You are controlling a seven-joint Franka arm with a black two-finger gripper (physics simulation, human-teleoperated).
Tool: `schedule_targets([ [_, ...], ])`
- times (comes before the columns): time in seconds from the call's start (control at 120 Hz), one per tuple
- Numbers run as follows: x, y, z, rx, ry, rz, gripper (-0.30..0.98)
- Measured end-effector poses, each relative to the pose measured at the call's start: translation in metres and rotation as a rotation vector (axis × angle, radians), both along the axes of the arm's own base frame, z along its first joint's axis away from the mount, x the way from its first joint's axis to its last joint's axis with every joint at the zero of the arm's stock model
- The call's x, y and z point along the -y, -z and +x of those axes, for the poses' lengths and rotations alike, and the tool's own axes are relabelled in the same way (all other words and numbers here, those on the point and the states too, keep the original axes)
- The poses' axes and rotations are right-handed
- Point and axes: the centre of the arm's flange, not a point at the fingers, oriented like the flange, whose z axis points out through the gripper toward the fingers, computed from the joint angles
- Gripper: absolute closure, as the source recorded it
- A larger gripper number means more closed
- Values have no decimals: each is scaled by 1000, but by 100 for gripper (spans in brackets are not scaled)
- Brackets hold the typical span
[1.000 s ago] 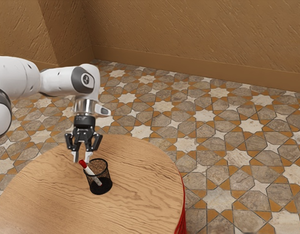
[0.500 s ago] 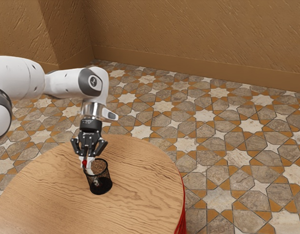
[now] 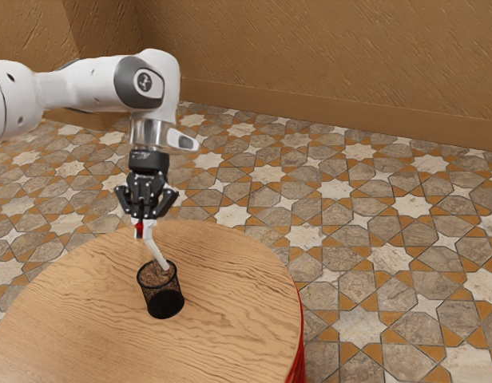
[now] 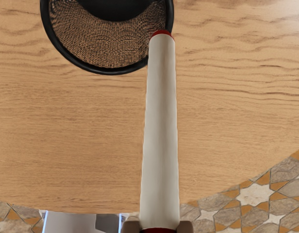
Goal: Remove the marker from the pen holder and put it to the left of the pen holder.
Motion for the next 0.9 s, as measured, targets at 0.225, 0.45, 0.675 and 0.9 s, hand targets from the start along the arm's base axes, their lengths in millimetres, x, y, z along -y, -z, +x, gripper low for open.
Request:
schedule_targets([
  [0.225, -62, -28, 20, 125, -119, 21, 78],
  [0.45, -104, 2, 44, 271, -182, 35, 78],
  [0.675, -138, 56, 40, 277, -220, 38, 77],
  [0.9, -153, 82, 28, 273, -239, 33, 72],
])
